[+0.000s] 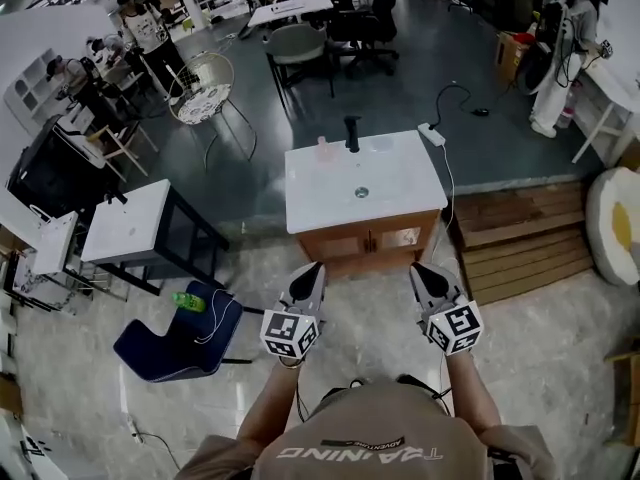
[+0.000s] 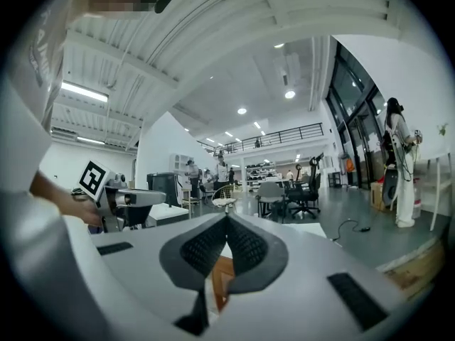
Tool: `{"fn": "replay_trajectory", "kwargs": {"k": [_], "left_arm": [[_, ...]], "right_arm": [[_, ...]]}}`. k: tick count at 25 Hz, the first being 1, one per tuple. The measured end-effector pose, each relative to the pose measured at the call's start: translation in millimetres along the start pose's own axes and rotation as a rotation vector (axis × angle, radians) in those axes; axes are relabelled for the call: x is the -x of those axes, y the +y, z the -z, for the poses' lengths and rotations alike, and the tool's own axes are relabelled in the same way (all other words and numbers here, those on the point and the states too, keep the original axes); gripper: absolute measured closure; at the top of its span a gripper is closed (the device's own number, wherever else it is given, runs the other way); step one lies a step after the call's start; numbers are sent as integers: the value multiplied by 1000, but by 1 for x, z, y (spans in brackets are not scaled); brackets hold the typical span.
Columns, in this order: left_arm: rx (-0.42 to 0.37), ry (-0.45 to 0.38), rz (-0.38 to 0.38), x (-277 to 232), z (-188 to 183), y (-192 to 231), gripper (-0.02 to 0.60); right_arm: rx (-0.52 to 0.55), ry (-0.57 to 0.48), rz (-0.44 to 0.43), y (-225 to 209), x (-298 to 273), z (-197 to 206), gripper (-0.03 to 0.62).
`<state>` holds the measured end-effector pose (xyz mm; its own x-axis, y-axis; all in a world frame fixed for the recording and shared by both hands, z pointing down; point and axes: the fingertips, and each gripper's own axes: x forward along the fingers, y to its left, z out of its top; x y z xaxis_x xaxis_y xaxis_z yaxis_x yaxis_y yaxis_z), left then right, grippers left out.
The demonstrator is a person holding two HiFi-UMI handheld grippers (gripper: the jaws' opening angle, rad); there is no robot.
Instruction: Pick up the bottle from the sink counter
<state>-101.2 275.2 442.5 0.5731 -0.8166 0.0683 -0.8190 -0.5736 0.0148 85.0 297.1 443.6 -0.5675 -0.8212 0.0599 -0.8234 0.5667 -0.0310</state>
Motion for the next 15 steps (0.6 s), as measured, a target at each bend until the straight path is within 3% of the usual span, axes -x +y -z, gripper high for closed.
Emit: {"fn": "replay_trajectory", "kwargs": {"k": [6,15], "left_arm": [[5,53,72,-8,33,11,574],[37,41,-4,-51,18,28,574]], "right_arm": [[-25,51,32,3,-5,24,586],[-2,37,-12,-47,-36,21,586]]}}
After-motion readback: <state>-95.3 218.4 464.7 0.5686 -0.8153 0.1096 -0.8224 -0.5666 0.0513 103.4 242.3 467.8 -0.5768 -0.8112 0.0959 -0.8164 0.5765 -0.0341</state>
